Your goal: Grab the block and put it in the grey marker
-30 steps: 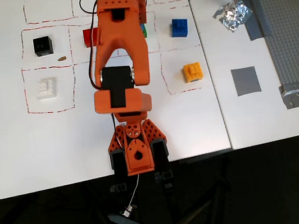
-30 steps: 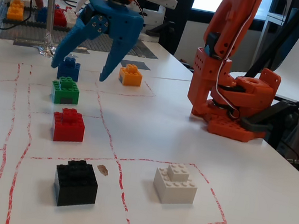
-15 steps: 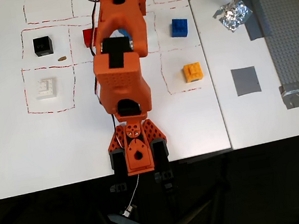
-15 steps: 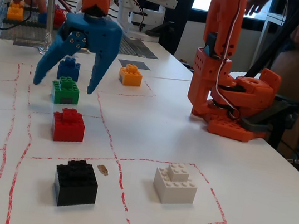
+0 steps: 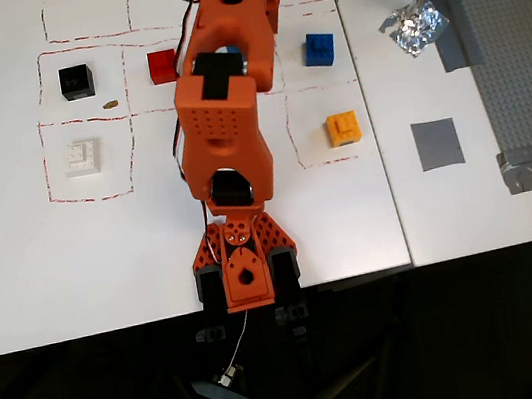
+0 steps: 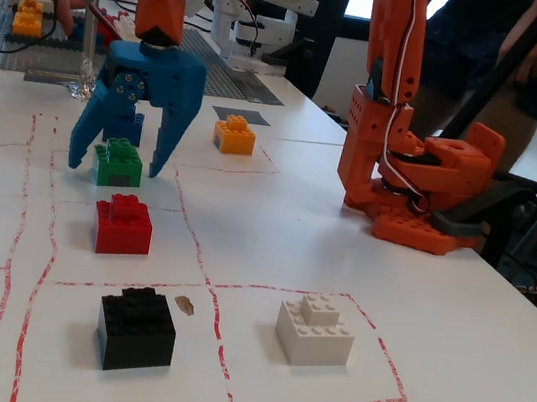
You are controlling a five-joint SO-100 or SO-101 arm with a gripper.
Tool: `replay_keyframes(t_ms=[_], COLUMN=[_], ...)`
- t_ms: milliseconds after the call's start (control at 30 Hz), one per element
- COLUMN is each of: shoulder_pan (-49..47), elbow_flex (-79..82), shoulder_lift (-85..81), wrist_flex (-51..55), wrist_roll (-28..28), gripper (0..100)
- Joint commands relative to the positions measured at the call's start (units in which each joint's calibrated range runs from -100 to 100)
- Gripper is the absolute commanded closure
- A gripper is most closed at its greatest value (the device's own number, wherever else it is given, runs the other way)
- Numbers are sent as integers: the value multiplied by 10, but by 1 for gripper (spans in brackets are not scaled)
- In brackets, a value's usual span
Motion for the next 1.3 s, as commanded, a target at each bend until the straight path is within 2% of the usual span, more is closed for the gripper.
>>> replay_keyframes(t_ms=[0,200,400,800,1000,1267], shoulder_pan=[19,11,4,44,156,382], elbow_flex=[-32,-4,16,30,36,21], shoulder_lift=[-20,-25,-70,-257,-299,-252], wrist_flex=[-12,-26,-14,152,202,166], wrist_roll=[8,5,4,33,72,162], gripper=[72,83,100,100,100,100])
